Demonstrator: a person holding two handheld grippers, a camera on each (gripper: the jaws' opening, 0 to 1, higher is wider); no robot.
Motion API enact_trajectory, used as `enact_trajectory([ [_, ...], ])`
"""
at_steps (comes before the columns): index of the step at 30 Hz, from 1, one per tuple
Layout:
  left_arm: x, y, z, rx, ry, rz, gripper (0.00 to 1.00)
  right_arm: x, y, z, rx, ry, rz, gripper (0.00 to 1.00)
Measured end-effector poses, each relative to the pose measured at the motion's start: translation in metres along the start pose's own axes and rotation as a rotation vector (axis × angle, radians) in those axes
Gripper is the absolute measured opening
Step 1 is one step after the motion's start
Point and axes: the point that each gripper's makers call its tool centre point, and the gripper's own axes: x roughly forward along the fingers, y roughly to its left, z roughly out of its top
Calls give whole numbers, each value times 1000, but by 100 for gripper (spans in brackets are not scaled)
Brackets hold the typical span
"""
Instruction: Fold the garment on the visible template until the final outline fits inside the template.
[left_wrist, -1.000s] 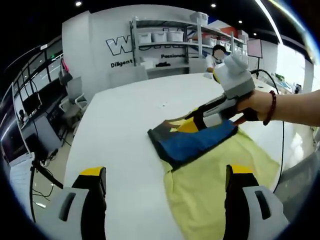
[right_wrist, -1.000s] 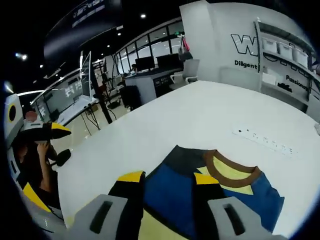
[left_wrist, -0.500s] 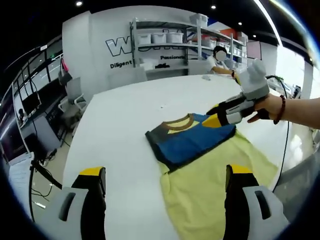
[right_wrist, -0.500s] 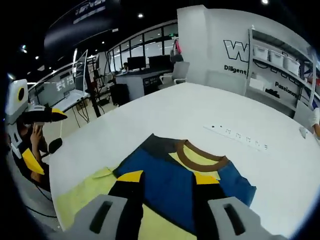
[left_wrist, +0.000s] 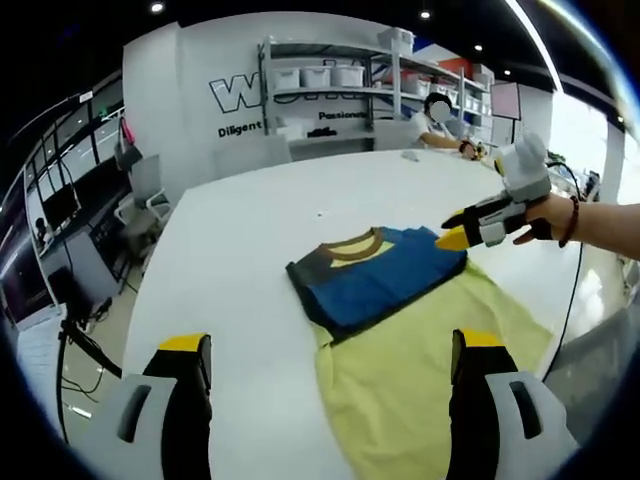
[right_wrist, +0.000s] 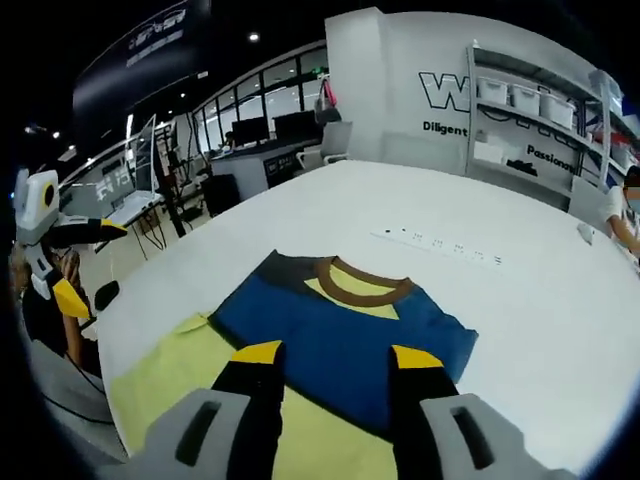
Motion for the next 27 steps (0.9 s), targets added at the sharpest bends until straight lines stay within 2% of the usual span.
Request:
enact_trajectory([
  [7, 0, -1, -2, 5, 5, 2, 99, -17, -24, -19, 30, 4, -49, 33],
  [11, 0, -3, 1, 4, -13, -4, 99, -22, -34, -27, 39, 8, -73, 32],
  [19, 2, -4, -2, 2, 4, -7, 99, -23, -53, -51, 42, 57, -110, 25],
  [27, 3, -4, -7, 0, 19, -15, 99, -21, -63, -68, 46, 94, -122, 19],
])
